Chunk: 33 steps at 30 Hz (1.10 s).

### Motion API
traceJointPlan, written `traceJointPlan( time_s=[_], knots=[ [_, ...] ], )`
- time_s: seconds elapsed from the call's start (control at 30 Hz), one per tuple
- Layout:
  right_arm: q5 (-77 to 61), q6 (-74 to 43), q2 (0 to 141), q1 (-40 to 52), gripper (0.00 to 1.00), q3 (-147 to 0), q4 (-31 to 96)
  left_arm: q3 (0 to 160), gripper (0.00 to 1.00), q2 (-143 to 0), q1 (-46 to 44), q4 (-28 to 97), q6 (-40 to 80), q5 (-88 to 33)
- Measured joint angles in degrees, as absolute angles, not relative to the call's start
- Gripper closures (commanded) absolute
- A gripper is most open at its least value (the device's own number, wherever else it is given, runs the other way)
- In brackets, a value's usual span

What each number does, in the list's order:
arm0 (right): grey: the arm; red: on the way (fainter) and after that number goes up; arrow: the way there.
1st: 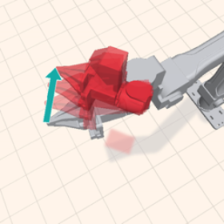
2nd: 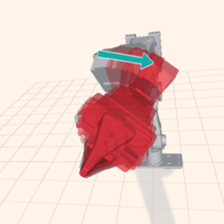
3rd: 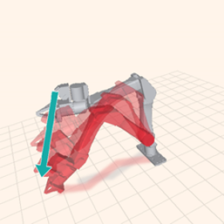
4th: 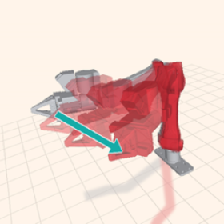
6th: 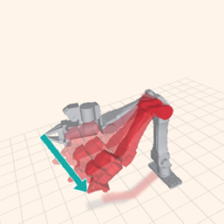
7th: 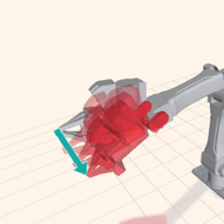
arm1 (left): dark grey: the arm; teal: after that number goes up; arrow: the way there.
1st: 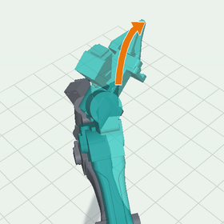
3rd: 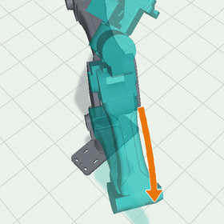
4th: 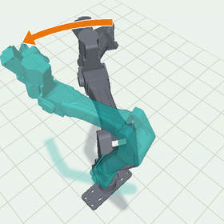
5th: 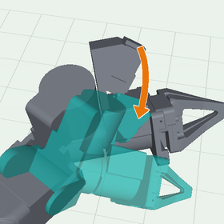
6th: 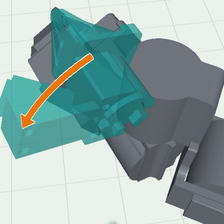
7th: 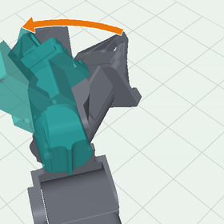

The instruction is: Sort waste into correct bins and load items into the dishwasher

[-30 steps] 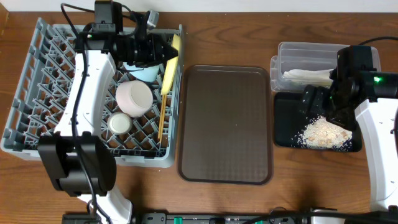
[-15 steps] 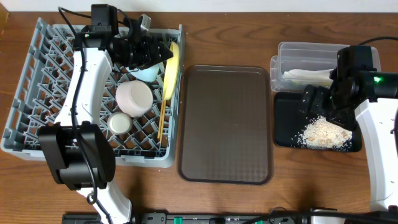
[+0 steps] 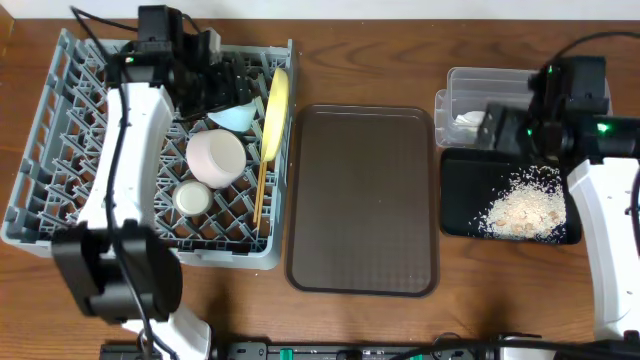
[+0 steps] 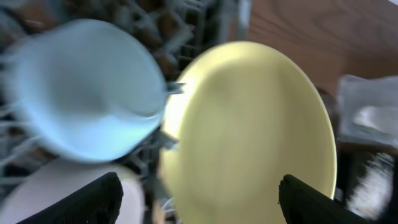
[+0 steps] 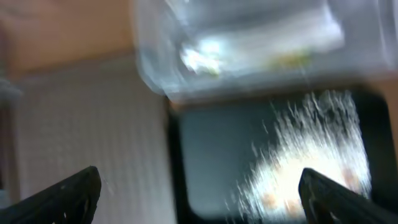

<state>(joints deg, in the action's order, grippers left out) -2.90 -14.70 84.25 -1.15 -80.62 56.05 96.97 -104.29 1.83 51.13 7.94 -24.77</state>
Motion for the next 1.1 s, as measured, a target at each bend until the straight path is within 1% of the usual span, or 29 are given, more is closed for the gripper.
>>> traceJointPlan(
  time_s=[0.07,0.2,0.4,0.6,0.7,0.83,0.97,1.1],
  knots=[
    [-3.6,-13.3,84.2,0.4,0.01,-80.6,50.1,97.0,0.13,-102.0,1.7,52.9,8.1,-20.7],
    [-4.4,-10.7,84.2,3.0,0.01,-80.6,44.6,97.0,0.13,-99.1,0.6,57.6,8.5,-12.4],
    [-4.6,-9.7,84.3,3.6,0.01,-80.6,49.5,96.9,0.13,-99.1,-1.6,69.3,9.4,-7.0],
    [-4.5,-10.2,84.2,2.7,0.01,-80.6,57.7,96.9,0.13,-99.0,-1.6,76.1,10.8,-5.6],
    [-4.5,-10.2,84.2,2.4,0.01,-80.5,60.4,95.7,0.13,-98.1,-2.0,76.2,10.9,-5.3],
    [-4.5,-10.3,82.0,2.4,0.01,-76.5,59.2,90.3,0.13,-93.5,-3.5,73.4,10.9,-5.1],
    [-4.5,-10.7,73.5,2.5,0.01,-67.2,54.8,82.7,0.13,-85.4,-4.5,69.2,10.9,-5.2],
    [-3.7,-10.9,60.0,2.5,0.01,-57.2,50.1,74.1,0.13,-75.4,-4.6,63.7,10.9,-5.1]
  ],
)
